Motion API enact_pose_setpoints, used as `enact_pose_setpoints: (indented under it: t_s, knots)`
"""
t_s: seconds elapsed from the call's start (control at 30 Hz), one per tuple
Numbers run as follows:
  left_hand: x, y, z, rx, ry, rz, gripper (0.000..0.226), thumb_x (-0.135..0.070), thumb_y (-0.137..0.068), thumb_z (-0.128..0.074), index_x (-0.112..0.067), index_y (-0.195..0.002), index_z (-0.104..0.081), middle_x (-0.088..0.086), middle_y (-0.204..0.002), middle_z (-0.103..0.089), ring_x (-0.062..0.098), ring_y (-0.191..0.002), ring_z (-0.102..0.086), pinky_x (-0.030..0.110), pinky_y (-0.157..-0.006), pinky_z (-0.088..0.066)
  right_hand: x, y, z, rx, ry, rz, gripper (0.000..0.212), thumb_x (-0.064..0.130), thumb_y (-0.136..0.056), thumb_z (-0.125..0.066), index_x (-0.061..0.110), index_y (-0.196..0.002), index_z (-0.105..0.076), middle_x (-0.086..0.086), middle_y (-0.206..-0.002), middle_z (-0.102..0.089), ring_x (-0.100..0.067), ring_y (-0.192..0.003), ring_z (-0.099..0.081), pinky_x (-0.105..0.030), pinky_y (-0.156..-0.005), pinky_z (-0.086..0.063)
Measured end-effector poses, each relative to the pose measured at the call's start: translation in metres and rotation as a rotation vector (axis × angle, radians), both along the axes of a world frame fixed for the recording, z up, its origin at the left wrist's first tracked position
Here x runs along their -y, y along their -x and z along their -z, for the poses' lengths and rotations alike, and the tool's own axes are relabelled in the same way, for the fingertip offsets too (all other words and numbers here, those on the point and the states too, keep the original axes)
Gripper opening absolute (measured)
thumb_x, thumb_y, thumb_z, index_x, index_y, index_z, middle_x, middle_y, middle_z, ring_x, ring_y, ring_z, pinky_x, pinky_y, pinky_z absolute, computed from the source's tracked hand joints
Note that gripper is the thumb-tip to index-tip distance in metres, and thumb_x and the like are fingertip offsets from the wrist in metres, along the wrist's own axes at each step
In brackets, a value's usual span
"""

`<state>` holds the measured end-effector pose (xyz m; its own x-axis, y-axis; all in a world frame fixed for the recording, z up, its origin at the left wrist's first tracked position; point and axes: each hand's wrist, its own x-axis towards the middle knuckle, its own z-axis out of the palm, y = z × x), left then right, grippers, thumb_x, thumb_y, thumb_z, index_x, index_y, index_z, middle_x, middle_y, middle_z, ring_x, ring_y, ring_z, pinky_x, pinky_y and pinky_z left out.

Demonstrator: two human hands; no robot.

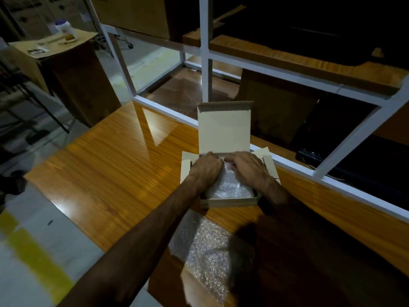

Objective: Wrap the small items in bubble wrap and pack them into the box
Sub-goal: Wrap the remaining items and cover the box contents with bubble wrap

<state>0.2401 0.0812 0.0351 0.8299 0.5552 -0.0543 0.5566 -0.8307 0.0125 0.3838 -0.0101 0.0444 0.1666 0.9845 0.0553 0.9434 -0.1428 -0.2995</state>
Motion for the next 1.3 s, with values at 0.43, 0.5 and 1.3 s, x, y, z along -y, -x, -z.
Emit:
enact_pose_setpoints:
  t_s: [0.43,0.5,1.3]
  knots:
    - [0.003,0.0,-0.007,0.146,-0.047,-0.109,0.036,-0.022,-0.096,-0.073,-0.01,-0.129,-0.065,0.014,-0.125,-0.063,0.029,-0.113,-0.059,0.041,-0.096,-0.055,-0.014,0.004,0.001,0.115,-0.124,0.115,0.015,0.02,-0.101,-0.068,0.014,-0.115,-0.066,-0.009,-0.112,-0.065,-0.025,-0.104,-0.062,-0.035,-0.08,-0.049]
    - [0.009,0.0,-0.007,0.049,-0.139,-0.101,0.034,-0.024,-0.098,-0.07,-0.007,-0.127,-0.066,0.015,-0.125,-0.062,0.03,-0.116,-0.054,0.042,-0.098,-0.049,-0.011,0.007,0.002,0.272,-0.104,0.127,0.023,0.018,-0.095,-0.075,0.014,-0.117,-0.071,-0.009,-0.118,-0.062,-0.026,-0.11,-0.058,-0.039,-0.089,-0.05]
    - [0.008,-0.005,0.009,-0.221,-0.151,-0.024,0.056,-0.036,-0.102,-0.062,-0.007,-0.148,-0.047,0.019,-0.151,-0.045,0.035,-0.14,-0.043,0.05,-0.116,-0.039,-0.012,0.005,-0.01,0.363,0.28,0.003,0.034,0.024,-0.101,-0.066,0.012,-0.133,-0.062,-0.011,-0.139,-0.052,-0.031,-0.12,-0.062,-0.043,-0.101,-0.051]
